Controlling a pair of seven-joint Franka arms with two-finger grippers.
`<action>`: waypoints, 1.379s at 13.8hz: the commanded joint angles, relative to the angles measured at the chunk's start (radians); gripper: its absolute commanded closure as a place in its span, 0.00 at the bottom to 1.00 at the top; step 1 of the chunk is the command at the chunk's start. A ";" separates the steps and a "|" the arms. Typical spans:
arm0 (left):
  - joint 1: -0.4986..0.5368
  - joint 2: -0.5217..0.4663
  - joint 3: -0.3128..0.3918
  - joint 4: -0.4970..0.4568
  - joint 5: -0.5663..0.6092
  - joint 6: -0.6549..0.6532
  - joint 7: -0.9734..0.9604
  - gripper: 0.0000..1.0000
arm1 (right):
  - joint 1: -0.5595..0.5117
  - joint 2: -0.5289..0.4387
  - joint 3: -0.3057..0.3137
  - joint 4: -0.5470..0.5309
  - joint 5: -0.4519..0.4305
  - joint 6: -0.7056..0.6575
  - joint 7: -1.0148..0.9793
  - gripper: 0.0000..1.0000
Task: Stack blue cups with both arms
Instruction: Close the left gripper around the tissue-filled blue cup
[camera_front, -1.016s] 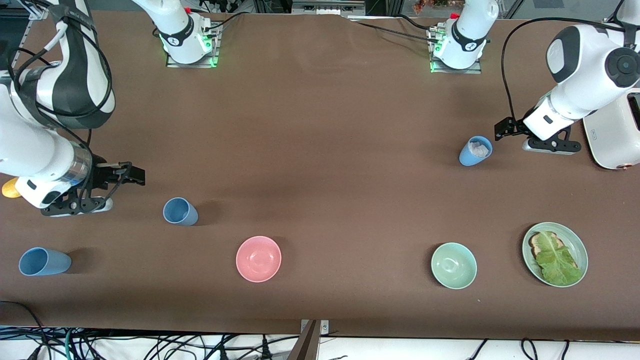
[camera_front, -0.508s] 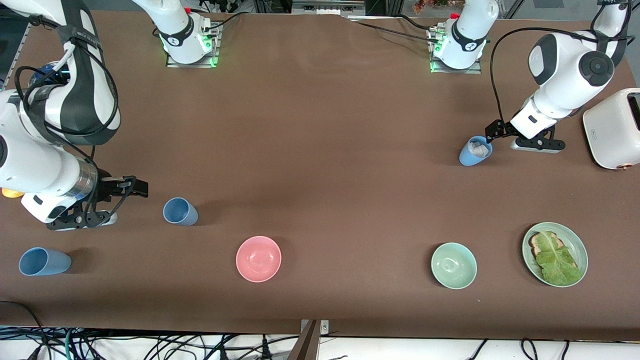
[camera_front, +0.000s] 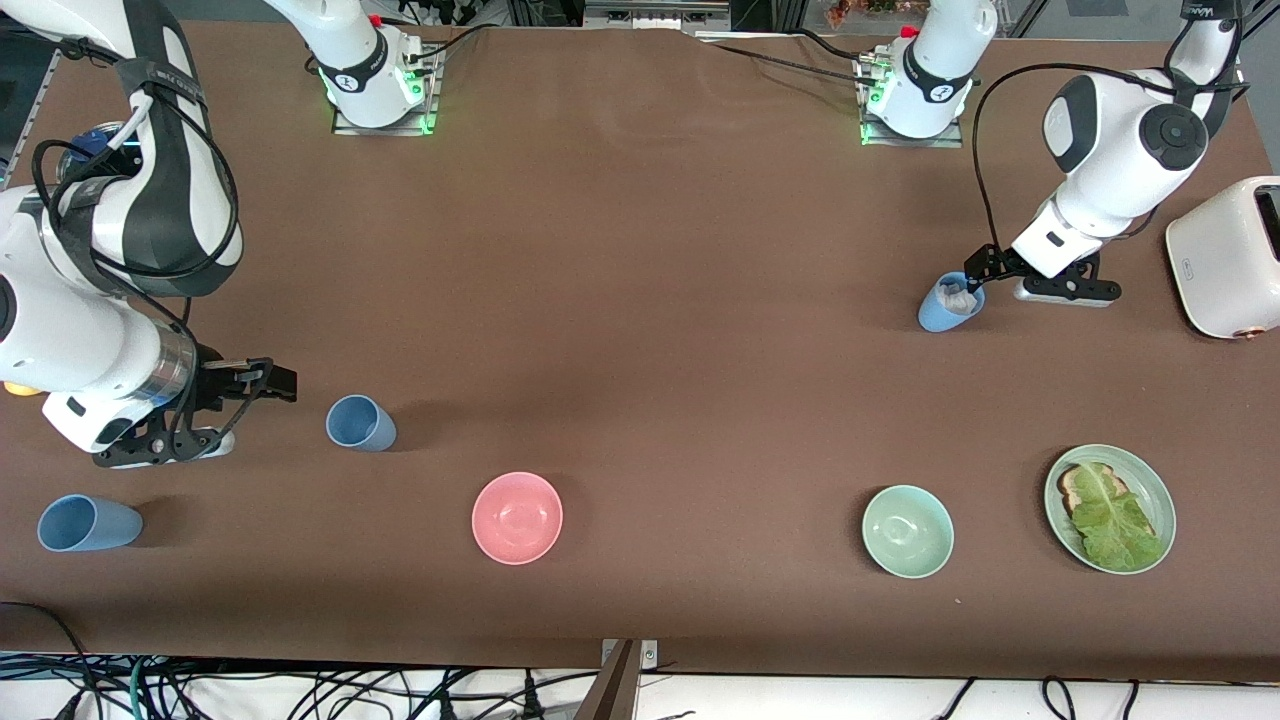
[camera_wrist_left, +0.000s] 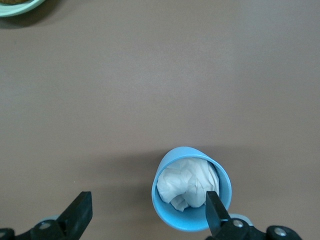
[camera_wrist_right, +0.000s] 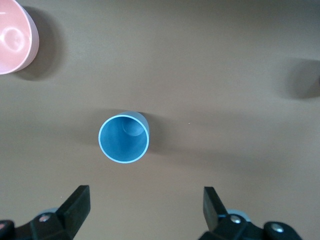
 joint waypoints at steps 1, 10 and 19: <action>-0.003 -0.004 -0.002 -0.055 0.001 0.078 0.020 0.00 | 0.001 0.022 0.005 0.035 0.003 -0.010 -0.009 0.00; 0.001 0.050 -0.002 -0.130 0.001 0.225 0.020 0.00 | 0.001 0.030 0.003 0.032 0.003 -0.010 -0.009 0.00; -0.004 0.125 -0.002 -0.129 0.001 0.316 0.020 0.01 | -0.001 0.031 0.003 0.032 0.003 -0.010 -0.009 0.00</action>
